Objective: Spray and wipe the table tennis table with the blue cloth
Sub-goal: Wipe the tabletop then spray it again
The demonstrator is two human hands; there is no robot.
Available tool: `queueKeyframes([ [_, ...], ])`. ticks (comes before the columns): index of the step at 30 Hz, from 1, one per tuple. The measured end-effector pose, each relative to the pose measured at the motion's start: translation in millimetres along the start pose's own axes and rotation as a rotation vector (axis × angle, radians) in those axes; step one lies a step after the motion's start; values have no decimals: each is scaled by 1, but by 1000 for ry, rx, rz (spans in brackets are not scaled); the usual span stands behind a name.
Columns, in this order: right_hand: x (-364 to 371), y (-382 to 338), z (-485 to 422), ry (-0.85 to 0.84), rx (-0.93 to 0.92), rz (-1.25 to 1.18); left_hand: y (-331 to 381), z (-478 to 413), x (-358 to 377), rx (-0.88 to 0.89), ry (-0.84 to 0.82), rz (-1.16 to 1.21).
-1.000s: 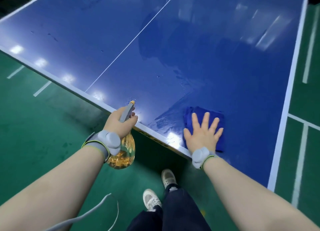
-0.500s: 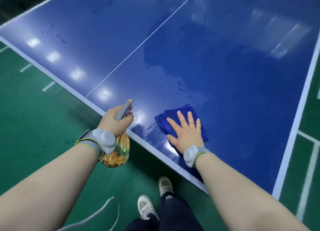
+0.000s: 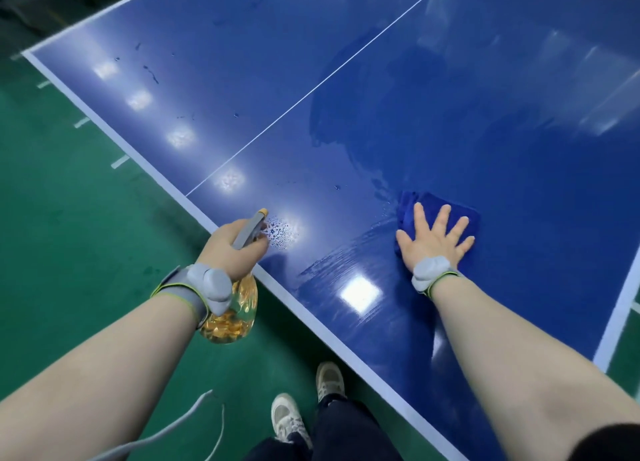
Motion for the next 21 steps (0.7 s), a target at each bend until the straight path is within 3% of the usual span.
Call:
queueKeyframes([
  [8, 60, -147, 78, -106, -712, 329, 4, -3, -7, 1, 26, 59],
  [14, 84, -174, 106, -182, -1052, 427, 6, -5, -13, -17, 57, 59],
  [17, 68, -166, 81, -140, -1003, 397, 5, -7, -16, -23, 76, 64],
  [21, 24, -125, 19, -25, -605, 300, 4, -9, -20, -29, 80, 49],
])
Point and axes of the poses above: each hand's wrist, its own z-axis away from the middle knuckle, its own x-axis out of the palm, y = z × x, the point moved 8 cm from there along -z, towards the middle knuckle, and after that the axes turned 7 degrees about -y, right-handed, at the moved point
